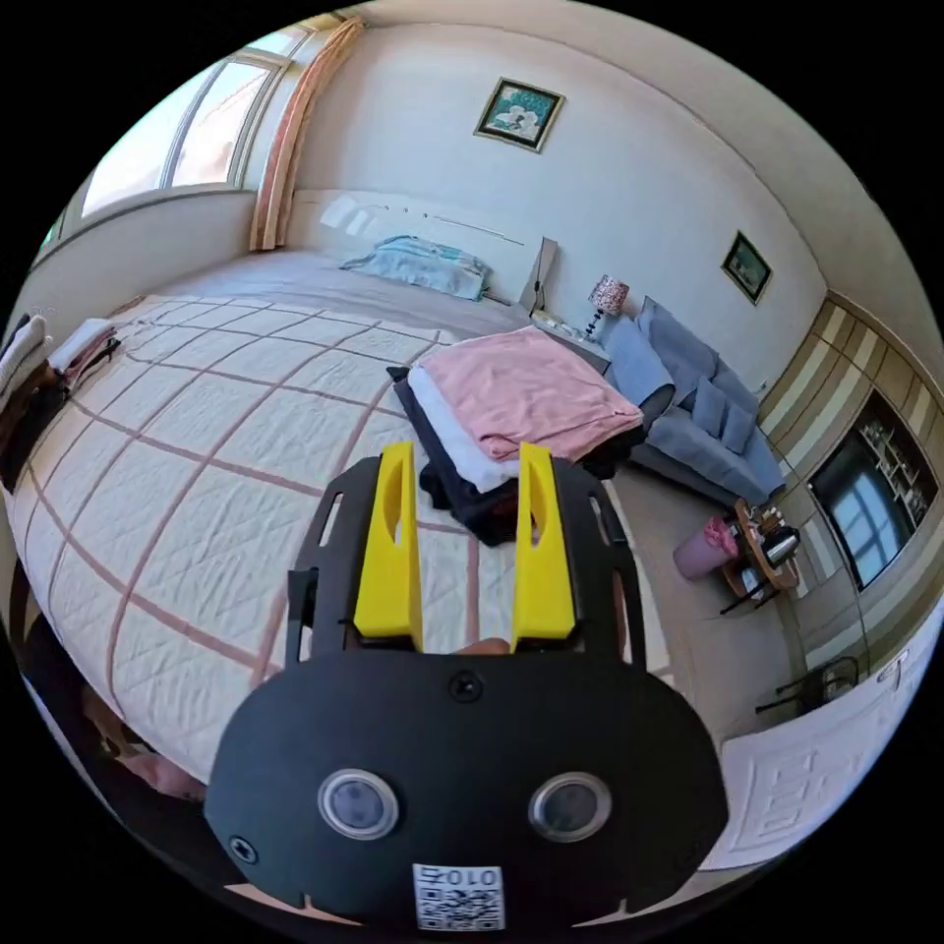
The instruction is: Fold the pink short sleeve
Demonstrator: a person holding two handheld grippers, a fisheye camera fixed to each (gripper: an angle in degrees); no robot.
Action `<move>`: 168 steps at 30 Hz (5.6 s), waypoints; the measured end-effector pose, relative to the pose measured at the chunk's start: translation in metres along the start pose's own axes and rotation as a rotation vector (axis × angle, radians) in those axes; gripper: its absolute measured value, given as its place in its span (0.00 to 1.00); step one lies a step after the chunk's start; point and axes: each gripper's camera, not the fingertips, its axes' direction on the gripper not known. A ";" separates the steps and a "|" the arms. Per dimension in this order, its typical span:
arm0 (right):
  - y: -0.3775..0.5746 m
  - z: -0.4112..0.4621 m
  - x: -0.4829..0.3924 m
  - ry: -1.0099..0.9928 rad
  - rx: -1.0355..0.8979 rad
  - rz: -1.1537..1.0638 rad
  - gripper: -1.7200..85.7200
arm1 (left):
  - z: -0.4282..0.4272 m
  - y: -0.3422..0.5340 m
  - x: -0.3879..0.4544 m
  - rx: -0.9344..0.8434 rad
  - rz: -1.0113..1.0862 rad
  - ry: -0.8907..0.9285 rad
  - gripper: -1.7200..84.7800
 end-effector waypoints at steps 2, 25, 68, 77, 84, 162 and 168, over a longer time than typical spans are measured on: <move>-0.017 0.019 0.005 0.023 -0.019 -0.063 0.19 | 0.031 0.004 0.007 -0.040 -0.015 0.070 0.02; -0.064 -0.098 0.106 -0.517 0.084 0.013 0.08 | 0.016 0.080 -0.021 0.071 -0.086 0.015 0.10; 0.145 -0.396 0.063 -0.740 0.319 -0.276 0.08 | -0.180 0.086 -0.097 -0.028 0.471 0.121 0.03; 0.097 -0.295 0.021 -0.733 0.080 -0.253 0.08 | -0.063 0.068 -0.184 -0.131 0.228 0.205 0.06; 0.092 -0.294 0.017 -0.819 0.127 -0.248 0.08 | 0.059 0.086 -0.152 -0.138 0.342 0.127 0.14; 0.113 0.144 -0.030 -1.814 -0.071 0.682 0.16 | 0.147 0.101 -0.199 0.017 0.196 0.058 0.02; 0.126 0.140 -0.009 -1.715 -0.063 0.729 0.07 | 0.187 0.126 -0.141 -0.062 0.340 0.105 0.02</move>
